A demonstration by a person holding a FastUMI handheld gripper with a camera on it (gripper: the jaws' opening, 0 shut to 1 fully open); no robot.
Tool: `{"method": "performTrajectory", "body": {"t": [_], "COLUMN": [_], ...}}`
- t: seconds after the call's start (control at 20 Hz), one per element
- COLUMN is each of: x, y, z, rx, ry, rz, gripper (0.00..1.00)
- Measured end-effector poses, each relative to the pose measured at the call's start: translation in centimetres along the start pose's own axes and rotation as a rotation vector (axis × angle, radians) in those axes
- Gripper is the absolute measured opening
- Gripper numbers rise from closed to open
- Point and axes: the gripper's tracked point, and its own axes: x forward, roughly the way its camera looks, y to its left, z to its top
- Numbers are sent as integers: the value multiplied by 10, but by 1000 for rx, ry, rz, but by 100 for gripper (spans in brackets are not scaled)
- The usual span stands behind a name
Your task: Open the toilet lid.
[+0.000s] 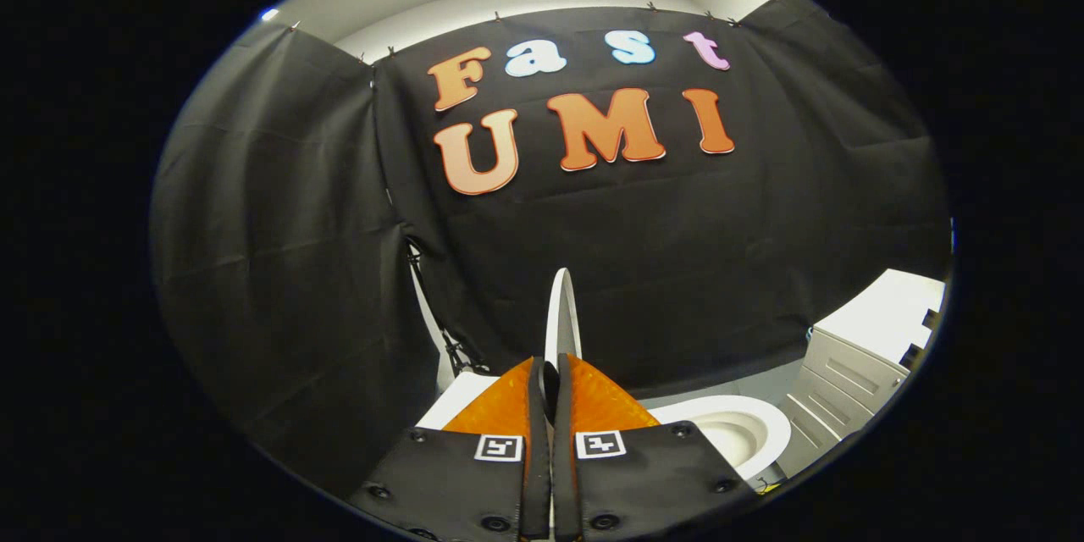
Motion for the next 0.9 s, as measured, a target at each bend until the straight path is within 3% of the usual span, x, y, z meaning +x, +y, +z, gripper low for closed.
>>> {"method": "performTrajectory", "body": {"t": [0.6, 0.9], "x": [4, 8], "y": [85, 100], "z": [-26, -34], "rx": [-62, -71], "ry": [23, 32], "rz": [112, 118], "gripper": [10, 10]}}
